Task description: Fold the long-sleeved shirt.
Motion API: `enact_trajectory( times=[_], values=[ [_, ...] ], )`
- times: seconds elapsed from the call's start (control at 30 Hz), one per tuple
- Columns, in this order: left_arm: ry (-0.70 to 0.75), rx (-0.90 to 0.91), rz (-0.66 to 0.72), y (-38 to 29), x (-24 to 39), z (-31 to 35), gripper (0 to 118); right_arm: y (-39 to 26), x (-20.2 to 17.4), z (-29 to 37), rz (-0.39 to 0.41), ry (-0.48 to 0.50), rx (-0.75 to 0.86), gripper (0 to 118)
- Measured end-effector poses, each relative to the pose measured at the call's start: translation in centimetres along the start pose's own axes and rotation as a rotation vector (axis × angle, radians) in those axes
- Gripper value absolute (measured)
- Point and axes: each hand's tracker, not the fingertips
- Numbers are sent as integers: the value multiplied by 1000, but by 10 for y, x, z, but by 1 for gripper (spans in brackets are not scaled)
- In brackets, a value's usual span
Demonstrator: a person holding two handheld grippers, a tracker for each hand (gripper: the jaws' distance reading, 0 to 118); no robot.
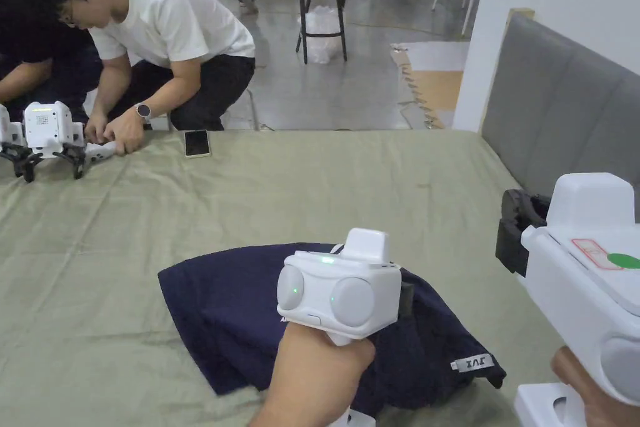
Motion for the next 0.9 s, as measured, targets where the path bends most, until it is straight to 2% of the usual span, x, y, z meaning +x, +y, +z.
enact_trajectory(
  times=[0.2, 0.3, 0.33, 0.37, 0.4, 0.43, 0.47, 0.5, 0.57, 0.67, 0.8, 0.9],
  values=[
    [2, -72, 9, -39, 13, -57, 12, -28, 15, -11, -4, -17, -68, 0],
    [-14, -60, 30, -49, -1, -58, 13, -38, 15, -13, -11, -12, -97, 0],
    [6, -46, 33, -48, -6, -55, 17, -40, 13, -17, -11, -8, -104, 0],
    [57, -21, 32, -49, -11, -46, 29, -42, 11, -18, -10, -5, -109, 0],
    [98, 9, 28, -47, -18, -37, 51, -42, 8, -18, -10, 1, -110, 0],
    [120, 65, 22, -43, -25, -22, 88, -41, 5, -18, -10, 11, -109, 0],
    [119, 137, 11, -37, -31, -3, 107, -40, 1, -18, -8, 22, -104, 0],
    [106, 160, 17, -33, -35, 22, 111, -39, -4, -16, 0, 32, -95, 0],
    [151, 215, 29, -21, -48, 63, 104, -34, -13, -12, 7, 45, -85, 0],
    [289, 326, -4, -4, -72, 125, 104, -22, -28, -6, 5, 72, -48, 0],
    [450, 453, 24, -3, -93, 205, 103, -7, -51, 7, 1, 104, 0, 0],
    [523, 490, 31, -18, -104, 240, 93, -2, -67, 16, 4, 122, 22, 0]
  ],
)
